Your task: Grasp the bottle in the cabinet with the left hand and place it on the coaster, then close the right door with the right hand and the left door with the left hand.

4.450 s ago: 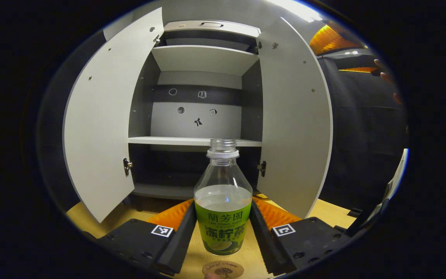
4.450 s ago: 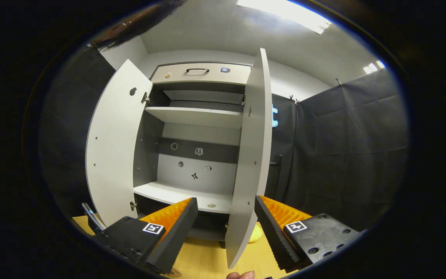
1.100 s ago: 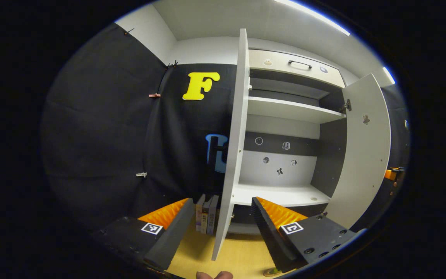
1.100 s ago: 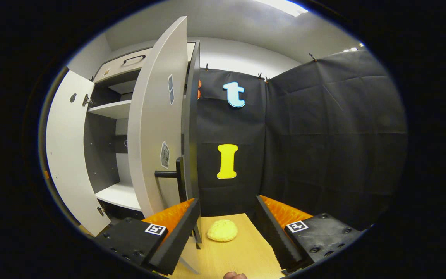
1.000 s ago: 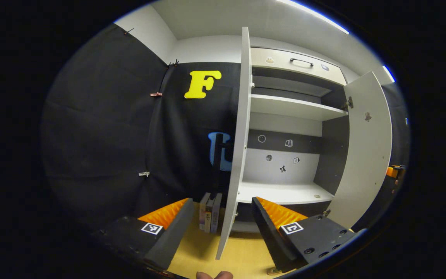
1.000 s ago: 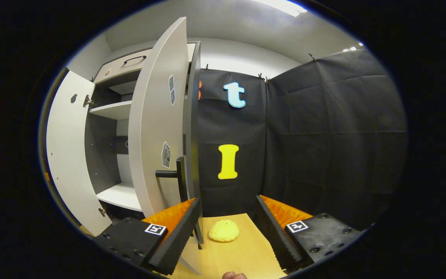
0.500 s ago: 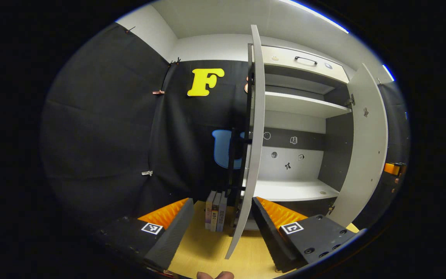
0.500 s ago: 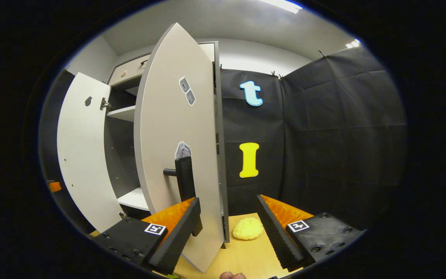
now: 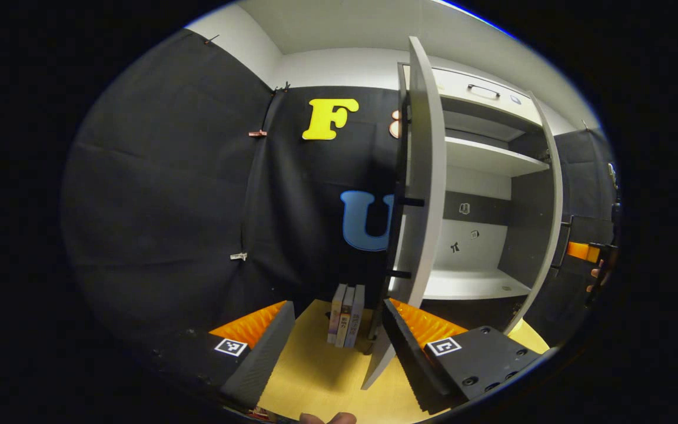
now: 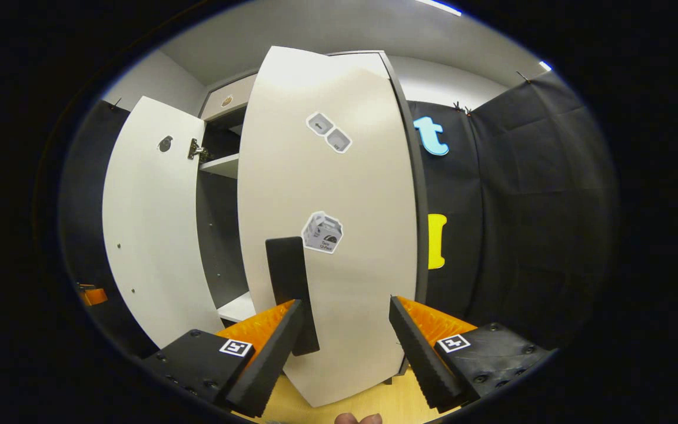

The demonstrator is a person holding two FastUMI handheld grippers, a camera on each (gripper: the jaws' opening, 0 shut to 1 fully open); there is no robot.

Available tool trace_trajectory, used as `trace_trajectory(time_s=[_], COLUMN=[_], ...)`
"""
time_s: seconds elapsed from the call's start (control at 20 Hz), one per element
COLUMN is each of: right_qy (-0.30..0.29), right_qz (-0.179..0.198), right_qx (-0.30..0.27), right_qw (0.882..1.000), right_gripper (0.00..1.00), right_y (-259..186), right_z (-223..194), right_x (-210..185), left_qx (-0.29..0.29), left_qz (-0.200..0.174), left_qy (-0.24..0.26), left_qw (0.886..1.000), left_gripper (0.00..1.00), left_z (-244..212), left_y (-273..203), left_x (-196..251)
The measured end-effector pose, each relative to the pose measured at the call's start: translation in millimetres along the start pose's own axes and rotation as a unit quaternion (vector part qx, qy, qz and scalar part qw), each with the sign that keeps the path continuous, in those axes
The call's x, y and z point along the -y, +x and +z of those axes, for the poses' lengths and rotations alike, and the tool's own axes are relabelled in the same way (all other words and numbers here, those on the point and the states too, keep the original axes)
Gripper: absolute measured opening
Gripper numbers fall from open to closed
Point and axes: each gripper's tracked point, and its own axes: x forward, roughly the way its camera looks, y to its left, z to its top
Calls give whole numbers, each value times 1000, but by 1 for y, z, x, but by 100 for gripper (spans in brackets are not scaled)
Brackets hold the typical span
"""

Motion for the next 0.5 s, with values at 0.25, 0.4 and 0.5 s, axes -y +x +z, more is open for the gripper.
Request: trace_trajectory(time_s=[0.25, 0.4, 0.5], right_qy=[3, 1, 0], right_qz=[7, 6, 10], right_qx=[1, 2, 2], right_qw=[1000, 1000, 1000], right_gripper=[98, 98, 98], right_y=[21, 33, 39], right_z=[-3, -4, -5], right_x=[-14, -21, -26], left_qx=[4, 5, 5], left_qz=[9, 9, 6], left_qy=[5, 12, 17], left_qw=[1000, 1000, 1000], left_gripper=[95, 95, 95], left_z=[2, 3, 3], left_y=[5, 10, 11], left_x=[-14, -18, -18])
